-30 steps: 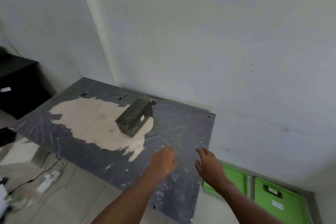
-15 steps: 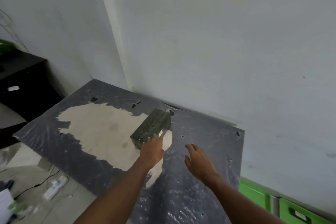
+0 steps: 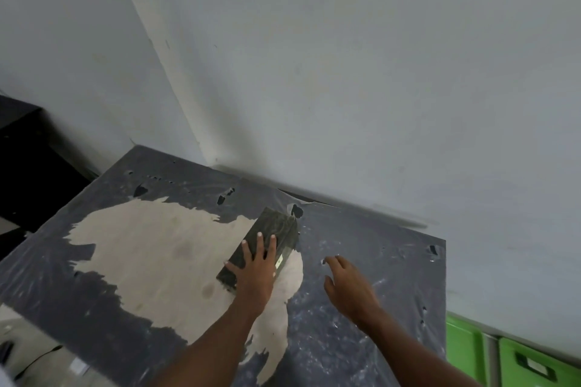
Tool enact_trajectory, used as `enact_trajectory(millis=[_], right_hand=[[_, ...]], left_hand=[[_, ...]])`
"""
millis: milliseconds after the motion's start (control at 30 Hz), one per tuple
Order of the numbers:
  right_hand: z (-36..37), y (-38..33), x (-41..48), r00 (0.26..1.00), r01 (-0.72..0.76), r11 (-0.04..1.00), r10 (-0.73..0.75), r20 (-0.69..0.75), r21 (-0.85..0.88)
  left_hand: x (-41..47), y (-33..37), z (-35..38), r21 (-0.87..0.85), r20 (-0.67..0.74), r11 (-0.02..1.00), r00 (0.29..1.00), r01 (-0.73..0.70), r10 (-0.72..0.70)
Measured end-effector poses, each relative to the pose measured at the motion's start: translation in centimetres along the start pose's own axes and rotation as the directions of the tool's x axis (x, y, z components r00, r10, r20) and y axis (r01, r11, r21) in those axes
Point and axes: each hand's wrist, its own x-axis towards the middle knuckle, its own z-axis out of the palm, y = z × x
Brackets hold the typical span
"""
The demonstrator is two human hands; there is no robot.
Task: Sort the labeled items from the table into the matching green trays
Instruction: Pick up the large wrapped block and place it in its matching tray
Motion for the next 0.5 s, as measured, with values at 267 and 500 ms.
enact_trajectory(millis=[267, 500], right_hand=[[0.0, -1.5, 0.6, 0.998, -0.022, 1.0, 0.021, -0.053, -0.017], [-1.5, -2.4, -2.3, 0.973, -0.152, 0.983, 0.131, -0.191, -0.101]], left_hand=[[1.8, -1.1, -2.9, -0.174, 0.011, 0.913, 0.926, -0.37, 0.377], [2.4, 0.9, -3.9, -0.412, 0.122, 0.725, 0.755, -0.552, 0.644]])
